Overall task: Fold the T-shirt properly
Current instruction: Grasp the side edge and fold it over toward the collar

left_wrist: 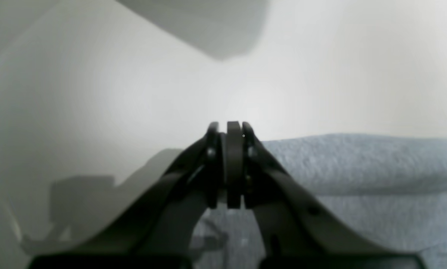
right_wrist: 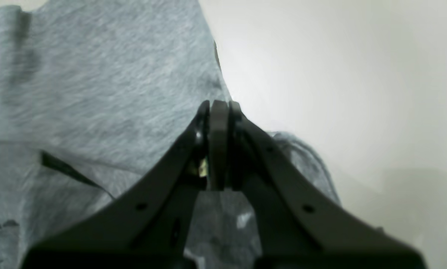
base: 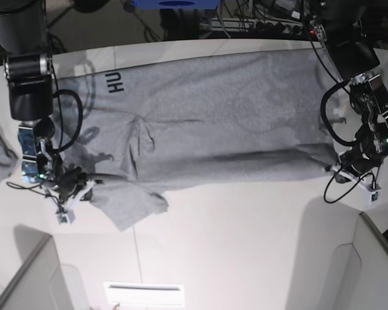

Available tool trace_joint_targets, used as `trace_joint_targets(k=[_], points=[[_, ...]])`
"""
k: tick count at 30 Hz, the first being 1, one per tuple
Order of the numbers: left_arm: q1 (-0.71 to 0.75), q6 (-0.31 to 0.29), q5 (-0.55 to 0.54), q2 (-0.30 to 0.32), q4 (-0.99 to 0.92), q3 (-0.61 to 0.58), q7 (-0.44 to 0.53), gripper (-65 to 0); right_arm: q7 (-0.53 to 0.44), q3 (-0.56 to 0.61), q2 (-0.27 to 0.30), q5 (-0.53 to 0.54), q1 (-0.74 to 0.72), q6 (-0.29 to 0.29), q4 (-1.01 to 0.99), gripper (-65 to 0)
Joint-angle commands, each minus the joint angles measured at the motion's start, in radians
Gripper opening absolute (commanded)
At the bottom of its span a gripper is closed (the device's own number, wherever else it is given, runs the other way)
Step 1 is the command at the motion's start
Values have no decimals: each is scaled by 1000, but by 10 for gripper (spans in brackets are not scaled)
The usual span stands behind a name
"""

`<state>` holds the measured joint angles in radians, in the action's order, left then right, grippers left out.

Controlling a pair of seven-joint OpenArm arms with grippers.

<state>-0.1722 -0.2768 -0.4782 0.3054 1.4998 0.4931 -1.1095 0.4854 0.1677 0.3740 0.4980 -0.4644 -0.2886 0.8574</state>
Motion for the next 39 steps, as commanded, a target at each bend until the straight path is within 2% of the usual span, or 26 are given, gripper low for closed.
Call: trace_joint_targets(k=[1, 8, 14, 20, 24, 28, 31, 35, 39], points=[[1, -2, -17, 13, 31, 8, 16, -650, -24, -9, 29, 6, -32, -1, 20, -650], [122, 0, -17, 11, 215, 11, 13, -650, -20, -10, 55, 8, -15, -1, 30, -650], [230, 0, -17, 8, 338, 42, -14, -650, -12, -12, 82, 9, 88, -1, 216, -650], [291, 0, -20, 7, 378, 125, -19, -650, 112, -112, 81, 9, 143, -1, 348, -650], [346, 0, -20, 7, 419, 117, -19, -650, 167, -119, 81, 9, 178, -1, 422, -650], [372, 0, -20, -30, 453, 123, -21, -650, 190, -124, 86, 9, 240, -1, 500, -650], [409, -2, -20, -31, 460, 123, -21, -650, 229, -202, 78, 9, 304, -1, 569, -650], [438, -2, -20, -31, 465, 123, -21, -650, 304, -314, 41, 9, 362, -1, 649, -650], [469, -2, -20, -35, 474, 117, -21, -650, 335, -348, 39, 8, 410, -1, 708, -650]])
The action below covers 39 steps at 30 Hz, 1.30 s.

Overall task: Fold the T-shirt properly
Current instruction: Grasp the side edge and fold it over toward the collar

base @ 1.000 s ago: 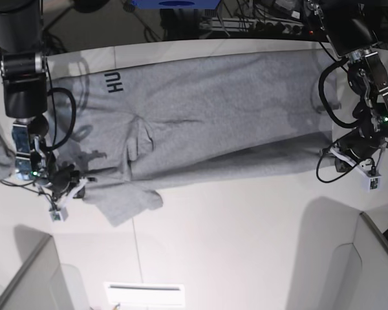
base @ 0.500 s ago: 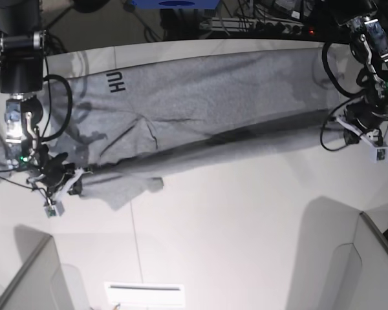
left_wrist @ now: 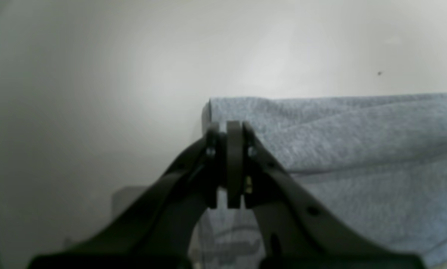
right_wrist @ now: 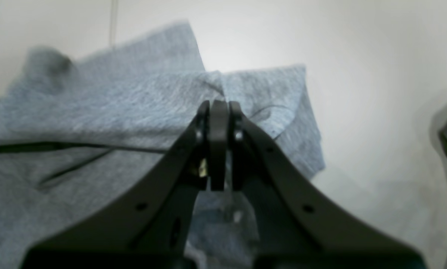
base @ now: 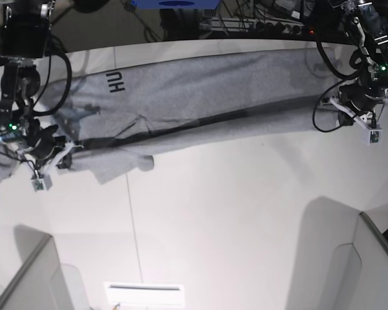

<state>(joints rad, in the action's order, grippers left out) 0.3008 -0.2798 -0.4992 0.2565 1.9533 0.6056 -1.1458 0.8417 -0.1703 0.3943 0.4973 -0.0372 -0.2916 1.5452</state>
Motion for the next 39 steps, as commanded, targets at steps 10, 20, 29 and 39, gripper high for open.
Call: trace_joint_targets(k=[10, 20, 29, 39], points=[[54, 1, 1, -19, 36, 9, 14, -650, 15, -84, 18, 8, 81, 2, 107, -650], [100, 1, -6, -19, 48, 10, 14, -650, 132, -154, -38, 8, 168, 2, 216, -650], [168, 6, -195, -13, 48, 141, 11, -650, 132, -154, -39, 8, 234, 2, 263, -650], [228, 6, -203, -15, 50, 145, 13, -650, 130, -154, -38, 8, 299, 5, 295, -650]])
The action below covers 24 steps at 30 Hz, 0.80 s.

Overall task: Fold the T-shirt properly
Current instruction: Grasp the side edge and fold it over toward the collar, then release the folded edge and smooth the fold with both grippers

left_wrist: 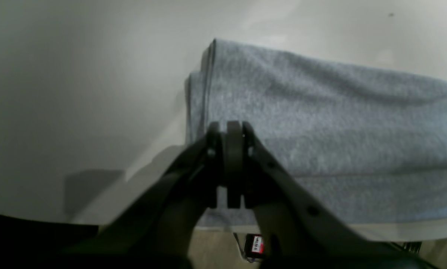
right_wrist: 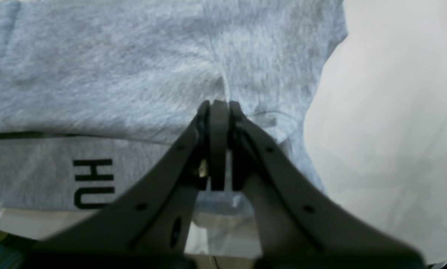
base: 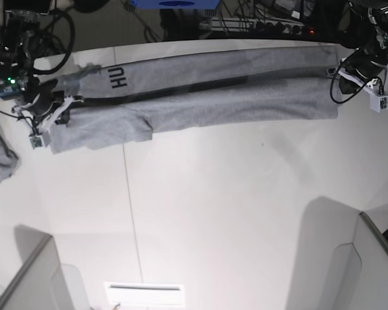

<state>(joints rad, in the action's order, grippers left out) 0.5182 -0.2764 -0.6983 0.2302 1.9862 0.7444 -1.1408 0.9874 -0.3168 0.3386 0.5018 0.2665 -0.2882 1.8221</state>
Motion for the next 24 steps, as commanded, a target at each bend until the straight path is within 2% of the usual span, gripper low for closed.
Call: trace_joint_targets(k=[1, 7, 23, 24], points=[[15, 2, -5, 11, 17, 7, 8, -650, -15, -8, 20, 4, 0, 2, 20, -650], [59, 2, -5, 13, 17, 7, 8, -650, -11, -71, 18, 2, 53, 2, 66, -650], [82, 1, -5, 7, 14, 7, 8, -650, -12, -71, 6, 2, 103, 2, 61, -650], [82, 1, -5, 7, 14, 10, 8, -650, -12, -71, -3, 2, 103, 2, 61, -623]])
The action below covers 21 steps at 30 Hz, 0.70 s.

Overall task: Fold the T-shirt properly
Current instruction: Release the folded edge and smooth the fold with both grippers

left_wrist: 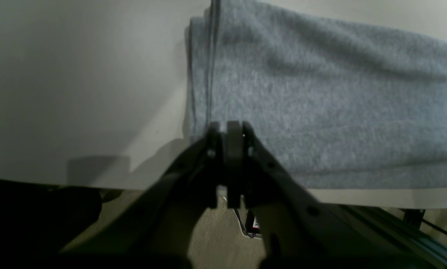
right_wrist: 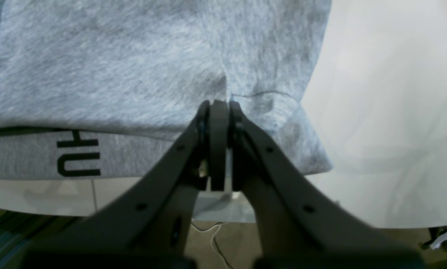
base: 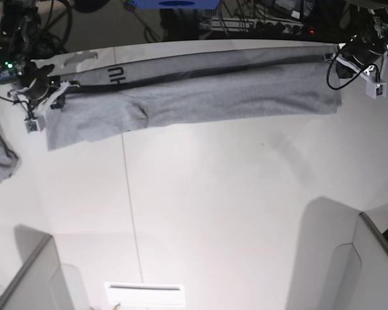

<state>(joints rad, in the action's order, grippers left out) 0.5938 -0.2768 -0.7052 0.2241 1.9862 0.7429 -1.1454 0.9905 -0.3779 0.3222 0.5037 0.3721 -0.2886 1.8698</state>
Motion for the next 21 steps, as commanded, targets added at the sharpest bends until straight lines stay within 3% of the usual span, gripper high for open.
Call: trace_joint_targets(k=[1, 2, 4, 6, 8, 10, 11, 13, 14, 15, 17, 21], points=[[7, 1, 2, 13, 14, 11, 12, -650, -15, -10, 10, 0, -2, 2, 14, -539], [7, 1, 2, 13, 14, 13, 12, -650, -15, -10, 8, 0, 0, 2, 15, -462], [7, 1, 2, 13, 14, 14, 12, -541, -23, -10, 5, 0, 12, 2, 18, -392], [7, 1, 2, 13, 15, 16, 12, -377, -25, -11, 5, 0, 17, 2, 30, -405], [7, 0, 2, 13, 15, 17, 14, -255, -26, -33, 5, 2, 25, 2, 60, -428], [2, 0, 2, 13, 17, 17, 15, -189, -35, -51, 4, 3, 32, -2, 101, -443], [-2, 0, 2, 10, 17, 17, 15, -188, -52, -49, 4, 3, 34, -4, 118, -456], [-16, 0, 0, -12, 17, 17, 18, -239, -106, -48, 4, 3, 40, -16, 127, -521], [-38, 0, 0, -30, 15, 19, 18, -299, -130, -48, 4, 3, 35, -41, 124, -575], [-54, 0, 3, -42, 12, 27, 18, -383, -143, -48, 4, 3, 25, -65, 113, -633], [-88, 3, 8, -84, 8, 62, 18, -650, -129, -48, 2, 3, -6, -103, 77, -650], [-163, 4, 98, -124, -24, 83, 15, -650, -114, -49, -25, 2, -63, -116, -20, -650]])
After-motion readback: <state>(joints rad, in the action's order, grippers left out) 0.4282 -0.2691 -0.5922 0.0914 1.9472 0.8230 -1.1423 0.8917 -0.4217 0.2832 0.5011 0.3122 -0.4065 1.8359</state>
